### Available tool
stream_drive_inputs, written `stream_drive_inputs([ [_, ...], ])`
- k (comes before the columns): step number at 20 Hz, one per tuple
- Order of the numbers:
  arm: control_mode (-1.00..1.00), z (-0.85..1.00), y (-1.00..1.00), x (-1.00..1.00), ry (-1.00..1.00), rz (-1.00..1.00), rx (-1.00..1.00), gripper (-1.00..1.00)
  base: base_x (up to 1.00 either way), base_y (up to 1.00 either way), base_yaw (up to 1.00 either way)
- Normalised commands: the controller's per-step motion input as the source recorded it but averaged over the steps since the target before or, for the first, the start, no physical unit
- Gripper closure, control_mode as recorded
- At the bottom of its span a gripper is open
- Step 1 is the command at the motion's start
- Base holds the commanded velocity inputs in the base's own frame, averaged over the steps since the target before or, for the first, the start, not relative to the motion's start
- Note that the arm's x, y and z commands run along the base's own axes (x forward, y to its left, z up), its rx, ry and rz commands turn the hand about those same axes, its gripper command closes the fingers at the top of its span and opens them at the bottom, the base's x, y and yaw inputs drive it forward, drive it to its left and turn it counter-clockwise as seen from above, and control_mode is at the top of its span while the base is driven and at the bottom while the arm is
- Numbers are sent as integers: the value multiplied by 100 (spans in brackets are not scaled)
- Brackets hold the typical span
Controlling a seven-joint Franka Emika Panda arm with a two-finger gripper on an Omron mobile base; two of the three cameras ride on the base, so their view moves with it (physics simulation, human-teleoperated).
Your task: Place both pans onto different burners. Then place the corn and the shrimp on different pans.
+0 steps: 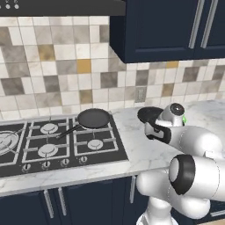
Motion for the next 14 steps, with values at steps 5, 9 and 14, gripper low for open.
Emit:
stream_drive_inputs([
  [5,-100,0,-23,-1,0,-1,-2,-100,0,0,0],
  [9,-100,-2,-14,-6,0,0,-4,-100,0,0,0],
  [14,-100,-2,-10,-9,0,0,-2,-100,0,0,0],
])
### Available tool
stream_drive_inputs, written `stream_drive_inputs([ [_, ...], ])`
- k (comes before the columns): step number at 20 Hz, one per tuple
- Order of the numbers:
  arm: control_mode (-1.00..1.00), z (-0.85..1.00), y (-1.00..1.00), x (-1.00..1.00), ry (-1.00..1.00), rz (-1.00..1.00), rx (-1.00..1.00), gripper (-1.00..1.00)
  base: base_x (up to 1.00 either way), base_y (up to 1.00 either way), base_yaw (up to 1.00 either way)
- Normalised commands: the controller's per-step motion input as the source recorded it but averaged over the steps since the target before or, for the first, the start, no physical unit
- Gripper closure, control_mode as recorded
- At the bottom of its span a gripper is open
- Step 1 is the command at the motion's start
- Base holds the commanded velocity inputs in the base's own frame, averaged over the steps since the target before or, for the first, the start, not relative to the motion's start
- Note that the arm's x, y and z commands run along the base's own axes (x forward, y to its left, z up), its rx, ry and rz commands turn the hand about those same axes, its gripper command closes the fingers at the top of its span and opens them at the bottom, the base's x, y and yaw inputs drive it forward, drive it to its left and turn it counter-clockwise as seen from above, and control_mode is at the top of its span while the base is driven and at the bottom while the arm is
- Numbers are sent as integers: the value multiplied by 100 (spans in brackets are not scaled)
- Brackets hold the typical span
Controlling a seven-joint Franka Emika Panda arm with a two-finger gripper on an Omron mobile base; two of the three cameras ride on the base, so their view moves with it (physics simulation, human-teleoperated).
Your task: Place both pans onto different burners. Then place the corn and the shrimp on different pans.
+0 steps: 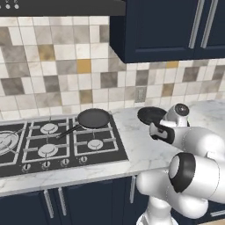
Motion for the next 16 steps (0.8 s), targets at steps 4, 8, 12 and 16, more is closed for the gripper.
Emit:
stream_drive_inputs([
  [4,-100,-14,-23,0,0,0,0,-100,0,0,0],
  [8,-100,-35,-18,1,6,0,0,-100,0,0,0],
  [12,-100,-34,-2,0,6,0,0,-100,0,0,0],
  [16,-100,-14,-2,0,1,0,0,-100,0,0,0],
])
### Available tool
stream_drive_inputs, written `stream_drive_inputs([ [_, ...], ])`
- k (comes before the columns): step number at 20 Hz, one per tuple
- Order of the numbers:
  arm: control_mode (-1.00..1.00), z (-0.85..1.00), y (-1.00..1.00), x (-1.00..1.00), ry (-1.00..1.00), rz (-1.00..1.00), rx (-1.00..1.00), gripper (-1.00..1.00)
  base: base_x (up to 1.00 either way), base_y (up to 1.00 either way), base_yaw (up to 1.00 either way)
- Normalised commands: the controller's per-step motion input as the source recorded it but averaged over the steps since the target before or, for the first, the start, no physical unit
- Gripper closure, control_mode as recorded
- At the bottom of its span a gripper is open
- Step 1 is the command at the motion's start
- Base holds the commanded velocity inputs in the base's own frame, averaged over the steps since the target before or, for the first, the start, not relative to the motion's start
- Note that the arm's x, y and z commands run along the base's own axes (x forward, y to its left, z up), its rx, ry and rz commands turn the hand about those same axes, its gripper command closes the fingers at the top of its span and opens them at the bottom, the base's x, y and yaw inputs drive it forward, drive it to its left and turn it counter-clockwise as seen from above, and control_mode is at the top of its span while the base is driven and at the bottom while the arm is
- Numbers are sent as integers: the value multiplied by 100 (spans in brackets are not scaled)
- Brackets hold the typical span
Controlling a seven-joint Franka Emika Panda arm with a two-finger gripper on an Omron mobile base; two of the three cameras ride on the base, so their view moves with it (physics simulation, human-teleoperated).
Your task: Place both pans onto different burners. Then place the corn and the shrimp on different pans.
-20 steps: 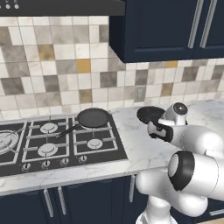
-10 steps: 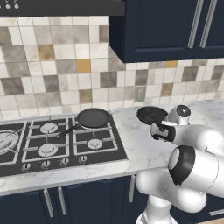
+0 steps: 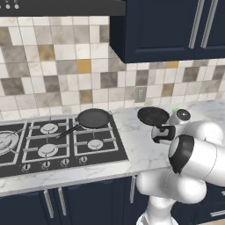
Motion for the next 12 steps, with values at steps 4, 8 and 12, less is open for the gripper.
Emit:
stream_drive_inputs([
  [4,-100,-8,-5,0,0,0,0,-100,0,0,0],
  [8,-100,-17,-8,3,0,0,0,-100,0,0,0],
  [12,-100,-28,-8,10,0,0,0,-100,0,0,0],
])
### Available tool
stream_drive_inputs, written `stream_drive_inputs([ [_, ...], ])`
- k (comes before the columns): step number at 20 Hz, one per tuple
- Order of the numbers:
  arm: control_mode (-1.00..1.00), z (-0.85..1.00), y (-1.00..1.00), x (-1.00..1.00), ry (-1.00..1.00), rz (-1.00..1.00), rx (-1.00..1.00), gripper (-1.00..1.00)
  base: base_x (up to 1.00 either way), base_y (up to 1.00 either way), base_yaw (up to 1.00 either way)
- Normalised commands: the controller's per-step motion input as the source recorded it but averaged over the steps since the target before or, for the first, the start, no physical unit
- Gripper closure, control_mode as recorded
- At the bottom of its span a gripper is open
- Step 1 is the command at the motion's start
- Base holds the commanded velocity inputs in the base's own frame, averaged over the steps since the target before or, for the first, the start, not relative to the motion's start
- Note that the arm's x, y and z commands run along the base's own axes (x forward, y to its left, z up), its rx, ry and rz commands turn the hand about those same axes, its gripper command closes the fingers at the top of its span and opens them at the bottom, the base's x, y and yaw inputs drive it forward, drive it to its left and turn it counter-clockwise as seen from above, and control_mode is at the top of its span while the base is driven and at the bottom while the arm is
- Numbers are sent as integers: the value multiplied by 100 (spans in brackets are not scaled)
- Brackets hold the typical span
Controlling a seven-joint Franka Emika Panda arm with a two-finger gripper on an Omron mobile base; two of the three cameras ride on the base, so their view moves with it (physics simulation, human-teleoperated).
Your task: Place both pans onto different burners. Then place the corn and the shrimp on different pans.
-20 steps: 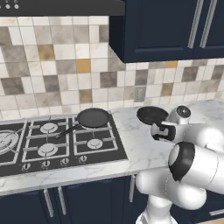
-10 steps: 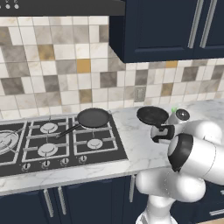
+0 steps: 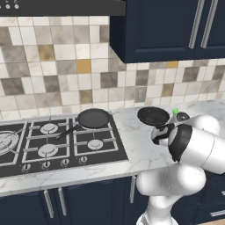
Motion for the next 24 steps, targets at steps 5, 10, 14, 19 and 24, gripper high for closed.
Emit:
stream_drive_inputs([
  [5,-100,-12,-5,11,0,0,0,-100,0,0,0],
  [10,-100,-12,-2,17,0,0,0,-100,0,0,0],
  [14,-100,-12,-1,23,0,0,0,-100,0,0,0],
  [19,-100,-20,-3,28,0,0,0,-100,0,0,0],
  [24,-100,-33,-7,33,0,0,0,-100,0,0,0],
])
